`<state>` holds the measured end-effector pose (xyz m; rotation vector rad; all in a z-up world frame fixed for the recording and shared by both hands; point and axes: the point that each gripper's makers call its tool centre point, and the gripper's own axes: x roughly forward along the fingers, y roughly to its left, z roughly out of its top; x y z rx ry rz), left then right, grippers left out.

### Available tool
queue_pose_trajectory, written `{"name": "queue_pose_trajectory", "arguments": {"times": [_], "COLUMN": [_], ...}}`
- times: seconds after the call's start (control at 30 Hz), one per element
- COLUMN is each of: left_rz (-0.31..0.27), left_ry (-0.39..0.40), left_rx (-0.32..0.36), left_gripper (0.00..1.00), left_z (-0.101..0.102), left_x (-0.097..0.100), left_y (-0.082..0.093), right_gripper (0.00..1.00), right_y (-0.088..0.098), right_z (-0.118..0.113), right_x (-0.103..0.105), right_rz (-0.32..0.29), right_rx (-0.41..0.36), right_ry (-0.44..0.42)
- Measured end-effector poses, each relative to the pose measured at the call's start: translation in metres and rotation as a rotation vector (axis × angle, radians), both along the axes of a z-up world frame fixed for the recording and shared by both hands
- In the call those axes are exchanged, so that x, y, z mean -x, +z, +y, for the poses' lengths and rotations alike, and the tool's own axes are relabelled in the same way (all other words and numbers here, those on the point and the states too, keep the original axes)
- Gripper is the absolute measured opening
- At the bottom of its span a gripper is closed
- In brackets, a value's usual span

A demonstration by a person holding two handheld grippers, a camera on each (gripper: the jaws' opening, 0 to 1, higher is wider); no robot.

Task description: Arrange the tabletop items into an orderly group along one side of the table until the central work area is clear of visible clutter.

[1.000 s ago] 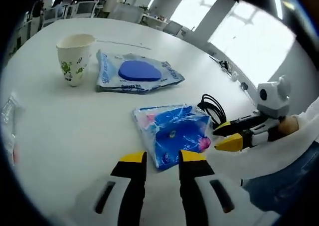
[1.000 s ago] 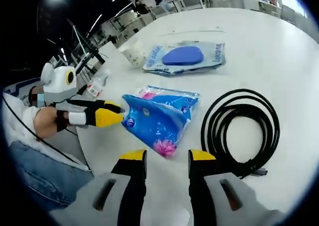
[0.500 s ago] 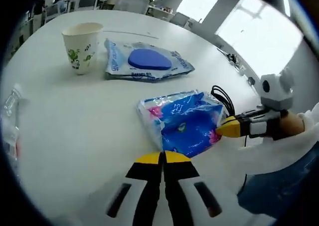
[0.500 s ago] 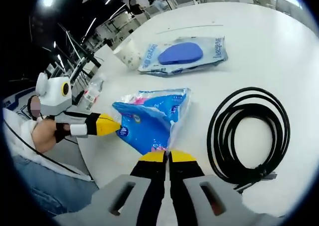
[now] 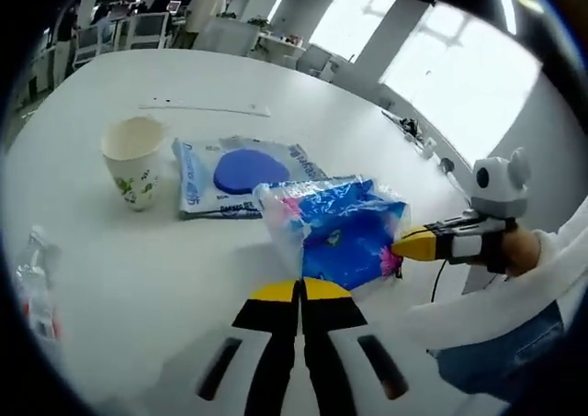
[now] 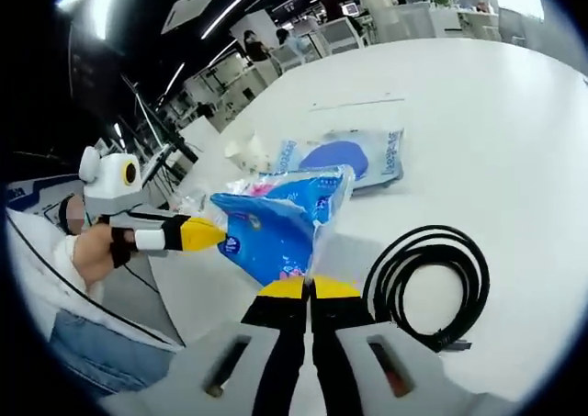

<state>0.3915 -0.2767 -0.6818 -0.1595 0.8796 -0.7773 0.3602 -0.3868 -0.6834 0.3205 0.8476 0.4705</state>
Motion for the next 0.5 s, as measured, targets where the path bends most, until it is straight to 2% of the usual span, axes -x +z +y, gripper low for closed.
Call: {"name": "queue_pose_trajectory", "arguments": {"times": [0.13,0.2,0.33,0.5], "left_rz": [0.018,0.019,-0.021,-0.06], "left_ry": [0.008,-0.004,-0.05,-0.085], "left_rx": [0.076,0.084,0.1,0.116], "left_gripper": [0.0,0.0,0.0,0.0], "left_z": [-0.016,-0.024,-0.042,-0.06], "left_x": [-0.013,-0.019,-0.028,-0.043], "left_y": [0.018,0.027,0.05,0.074], "right_gripper": [0.0,0.0,0.0,0.0], "right_y": [0.016,0.029,0.057,0.081], "right_z": [-0.021,-0.031,-0.047,-0.066], "right_x": [-0.014,-0.022,-0.037,-0.053], "right_rz": [0.02,0.013,-0.03,-0.057], "right_rx": [-0.032,-0.041,-0.012,-0.005], "right_ry": [-0.052,-0.057,-0.052,-0.068]}}
